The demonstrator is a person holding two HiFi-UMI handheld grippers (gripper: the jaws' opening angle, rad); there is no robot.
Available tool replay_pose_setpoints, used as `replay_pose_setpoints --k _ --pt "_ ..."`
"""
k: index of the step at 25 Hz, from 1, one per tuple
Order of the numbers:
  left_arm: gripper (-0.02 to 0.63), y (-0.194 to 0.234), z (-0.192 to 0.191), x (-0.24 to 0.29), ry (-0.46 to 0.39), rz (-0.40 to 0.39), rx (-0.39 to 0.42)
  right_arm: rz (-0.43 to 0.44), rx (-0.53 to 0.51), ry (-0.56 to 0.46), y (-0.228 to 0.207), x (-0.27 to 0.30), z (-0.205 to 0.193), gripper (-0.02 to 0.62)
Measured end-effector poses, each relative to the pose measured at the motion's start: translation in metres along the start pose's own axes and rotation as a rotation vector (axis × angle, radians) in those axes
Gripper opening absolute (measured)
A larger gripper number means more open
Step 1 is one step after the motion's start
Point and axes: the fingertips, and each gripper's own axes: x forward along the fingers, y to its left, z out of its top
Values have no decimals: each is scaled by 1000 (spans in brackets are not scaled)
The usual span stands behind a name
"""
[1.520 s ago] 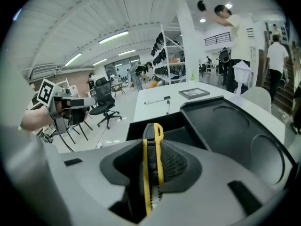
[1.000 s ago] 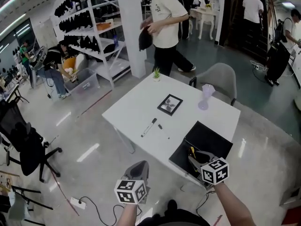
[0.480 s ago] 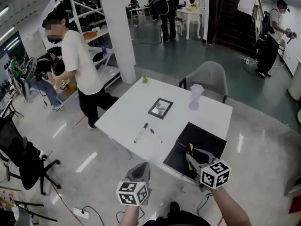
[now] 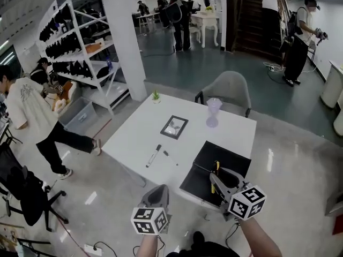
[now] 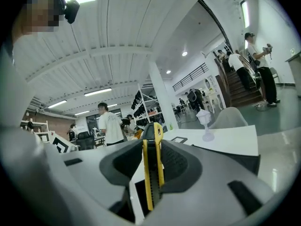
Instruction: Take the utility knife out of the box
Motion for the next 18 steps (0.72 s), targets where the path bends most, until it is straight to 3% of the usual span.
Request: replay_pose_setpoints --k 8,18 --pt "20 -15 -1 3 2 -30 16 -13 47 -98 2 -22 24 120" --pt "20 -26 4 2 -9 -50 26 -27 52 -145 6 -39 38 120"
